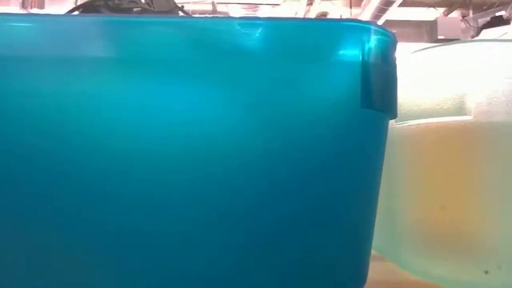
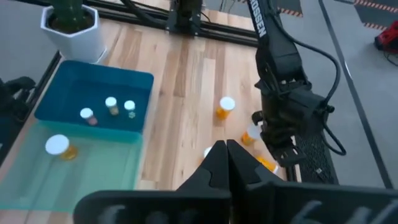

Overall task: Pick and place medicine bottles into bin by pill shape (circle, oval)
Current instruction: Put the small orange pill bottle into the blue bin

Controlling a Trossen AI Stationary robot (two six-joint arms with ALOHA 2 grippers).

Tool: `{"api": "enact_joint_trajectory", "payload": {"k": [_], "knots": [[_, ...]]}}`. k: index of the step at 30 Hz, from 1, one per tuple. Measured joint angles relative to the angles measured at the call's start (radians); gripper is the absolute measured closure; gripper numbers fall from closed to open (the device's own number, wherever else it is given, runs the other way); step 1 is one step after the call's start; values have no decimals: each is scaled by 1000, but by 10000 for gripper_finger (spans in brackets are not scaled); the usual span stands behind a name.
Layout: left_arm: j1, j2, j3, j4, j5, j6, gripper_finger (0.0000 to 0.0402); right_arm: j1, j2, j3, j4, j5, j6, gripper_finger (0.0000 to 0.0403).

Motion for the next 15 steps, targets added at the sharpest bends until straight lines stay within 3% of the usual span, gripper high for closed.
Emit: {"api": "enact_joint_trajectory", "payload": {"k": [15], "knots": [[-23, -10, 0, 24, -1, -103, 401, 123, -37, -17, -78, 63, 49, 403]]}}
